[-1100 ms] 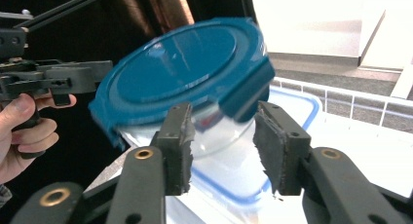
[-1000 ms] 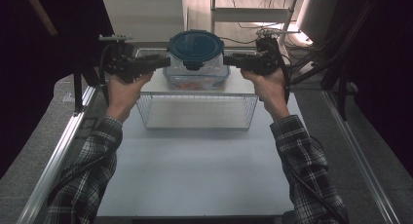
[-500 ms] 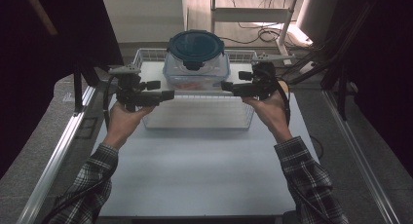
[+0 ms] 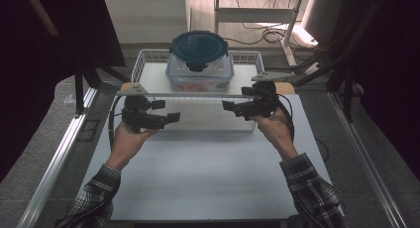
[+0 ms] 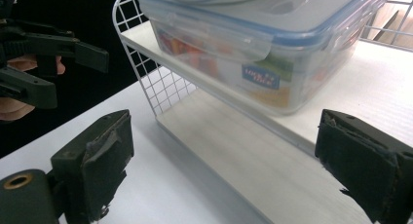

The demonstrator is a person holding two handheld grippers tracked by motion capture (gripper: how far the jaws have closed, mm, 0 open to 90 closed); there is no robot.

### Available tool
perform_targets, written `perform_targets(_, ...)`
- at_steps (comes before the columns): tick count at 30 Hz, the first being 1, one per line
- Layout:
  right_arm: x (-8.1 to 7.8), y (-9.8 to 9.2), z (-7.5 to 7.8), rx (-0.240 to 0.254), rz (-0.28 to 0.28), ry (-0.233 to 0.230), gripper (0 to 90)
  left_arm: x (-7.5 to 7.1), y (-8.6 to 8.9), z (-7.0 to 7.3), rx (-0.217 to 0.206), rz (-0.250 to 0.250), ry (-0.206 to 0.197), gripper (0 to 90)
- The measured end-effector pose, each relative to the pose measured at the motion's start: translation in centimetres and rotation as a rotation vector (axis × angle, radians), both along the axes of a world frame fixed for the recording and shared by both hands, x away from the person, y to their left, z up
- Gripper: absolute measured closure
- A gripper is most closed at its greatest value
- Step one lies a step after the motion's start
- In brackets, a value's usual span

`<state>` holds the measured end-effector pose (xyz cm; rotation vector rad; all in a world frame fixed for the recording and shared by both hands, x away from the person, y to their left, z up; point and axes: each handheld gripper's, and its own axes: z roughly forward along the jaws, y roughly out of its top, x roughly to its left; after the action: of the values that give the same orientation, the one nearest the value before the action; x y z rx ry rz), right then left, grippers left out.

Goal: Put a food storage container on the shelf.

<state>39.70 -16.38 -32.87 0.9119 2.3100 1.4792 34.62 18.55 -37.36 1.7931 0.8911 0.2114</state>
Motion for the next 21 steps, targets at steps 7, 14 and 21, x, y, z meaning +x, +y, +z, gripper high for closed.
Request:
perform_targets(7,-1.2,0.0,-1.5,-0.036,0.013,-0.017,4.1,-1.2,-0.6,-1.6,0.016,-0.014,0.008,12.3)
perform_targets(14,-2.3,-0.1,-3.1,-0.058,0.029,-0.014,1.1,-2.5,-1.1,-3.4,0.033,-0.015,0.016,9.2)
perform_targets(21,-3.4,-0.5,-4.8,-0.077,0.038,-0.01,0.2,-3.7,-1.4,-5.2,0.047,-0.007,0.016,5.8)
